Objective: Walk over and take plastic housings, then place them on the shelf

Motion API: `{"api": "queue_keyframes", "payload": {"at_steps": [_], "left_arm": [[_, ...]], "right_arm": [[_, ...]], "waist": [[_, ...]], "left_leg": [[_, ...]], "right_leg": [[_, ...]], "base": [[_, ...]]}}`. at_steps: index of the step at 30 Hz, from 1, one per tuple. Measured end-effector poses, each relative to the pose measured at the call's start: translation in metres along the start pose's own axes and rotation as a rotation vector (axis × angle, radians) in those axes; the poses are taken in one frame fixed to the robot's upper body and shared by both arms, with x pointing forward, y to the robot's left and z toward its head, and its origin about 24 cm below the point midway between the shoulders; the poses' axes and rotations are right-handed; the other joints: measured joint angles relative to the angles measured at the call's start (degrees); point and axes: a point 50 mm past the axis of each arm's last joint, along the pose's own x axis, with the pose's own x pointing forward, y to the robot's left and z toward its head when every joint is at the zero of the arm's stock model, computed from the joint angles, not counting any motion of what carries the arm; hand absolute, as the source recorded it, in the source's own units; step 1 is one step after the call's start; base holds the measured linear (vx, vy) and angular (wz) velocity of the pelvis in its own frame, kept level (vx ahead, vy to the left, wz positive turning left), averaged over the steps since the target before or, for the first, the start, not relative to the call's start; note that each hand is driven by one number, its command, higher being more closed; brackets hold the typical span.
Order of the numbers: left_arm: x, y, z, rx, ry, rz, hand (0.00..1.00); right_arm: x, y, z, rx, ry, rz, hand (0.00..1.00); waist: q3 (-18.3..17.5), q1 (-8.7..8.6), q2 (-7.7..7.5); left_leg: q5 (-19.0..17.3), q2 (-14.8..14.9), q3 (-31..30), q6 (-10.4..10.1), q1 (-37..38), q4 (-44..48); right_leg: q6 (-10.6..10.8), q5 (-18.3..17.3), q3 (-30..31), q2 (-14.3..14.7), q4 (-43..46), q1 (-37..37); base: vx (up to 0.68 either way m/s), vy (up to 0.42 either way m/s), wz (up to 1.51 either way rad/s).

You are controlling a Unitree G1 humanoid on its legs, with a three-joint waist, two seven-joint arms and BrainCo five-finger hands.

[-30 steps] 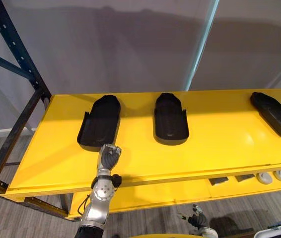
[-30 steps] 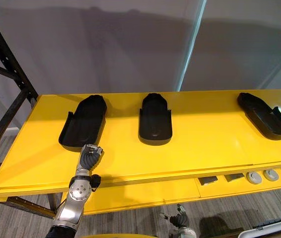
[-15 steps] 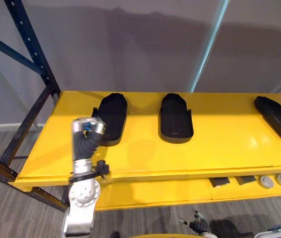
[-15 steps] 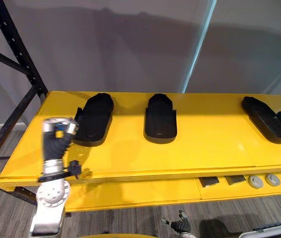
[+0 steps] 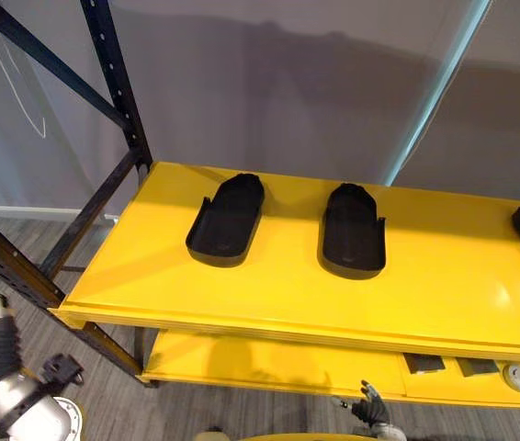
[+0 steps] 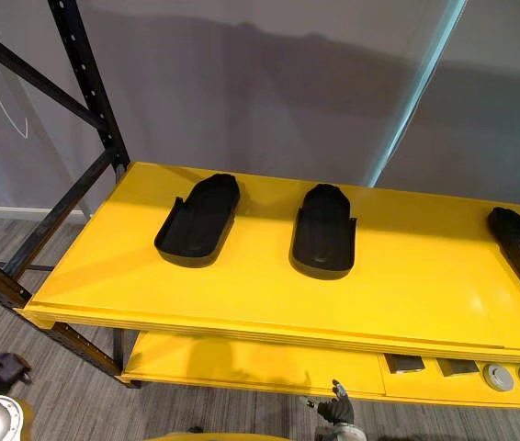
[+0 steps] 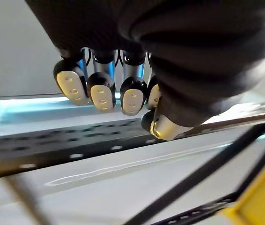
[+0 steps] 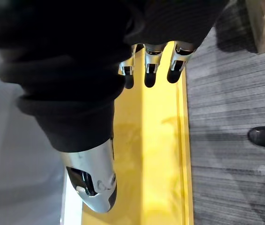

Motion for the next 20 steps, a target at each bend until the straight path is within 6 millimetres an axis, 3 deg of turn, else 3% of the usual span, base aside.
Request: {"api": "queue_keyframes", "payload": {"at_steps": [2, 3, 6, 9, 15, 20], "left_arm": [[-0.018, -0.010, -0.054, 0.074, 0.257, -0.097, 1.00], [-0.033, -0.018, -0.082, 0.109, 0.397, -0.168, 0.00], [-0.063, -0.030, -0.123, 0.148, 0.620, -0.268, 0.00], [-0.081, -0.036, -0.144, 0.169, 0.747, -0.316, 0.00], [-0.095, -0.052, -0.157, 0.162, 0.847, -0.365, 0.00], [-0.104, -0.065, -0.161, 0.185, 0.877, -0.431, 0.00]], "right_arm": [[0.000, 0.003, 0.002, -0.020, -0.006, 0.018, 0.00], [0.000, 0.004, 0.001, -0.024, -0.004, 0.023, 0.00], [0.000, 0.004, 0.001, -0.025, -0.001, 0.023, 0.00], [0.000, 0.004, 0.000, -0.023, 0.000, 0.022, 0.00], [0.001, -0.003, 0.000, -0.003, 0.004, -0.007, 0.00], [0.002, -0.005, 0.000, 0.005, 0.007, -0.027, 0.00]], "waist": [[0.03, -0.01, -0.09], [0.04, -0.05, -0.10], [0.07, -0.04, -0.03], [0.11, -0.12, 0.06], [0.56, -0.21, 1.83], [0.95, -0.32, 2.33]], "left_leg": [[-1.15, 0.01, 0.14, 0.22, -0.48, 1.82], [-1.20, -0.13, 0.27, 0.35, -0.41, 2.22], [-1.96, -0.27, 0.77, 0.46, -0.40, 3.16], [-2.17, -0.48, 1.06, 0.45, -0.23, 3.20], [-2.20, -1.27, 1.30, 0.53, 0.70, 2.60], [-1.88, -1.53, 1.94, 0.45, 2.73, 0.56]], "right_leg": [[-0.22, -0.18, 0.05, 0.05, 0.06, 0.32], [-0.13, -0.38, 0.16, -0.38, 0.33, 0.33], [-0.07, -0.97, 0.68, -0.67, 1.14, 0.09], [0.15, -1.63, 0.91, -0.97, 1.88, -0.21], [0.38, -1.91, 1.05, -1.74, 1.81, -0.02], [0.39, -1.90, 1.36, -1.81, 1.26, 0.94]], "base": [[0.01, 0.019, -0.02], [0.02, 0.042, -0.04], [0.03, 0.032, -0.07], [0.03, 0.015, -0.05], [0.05, 0.014, 0.00], [0.02, -0.001, -0.05]]}}
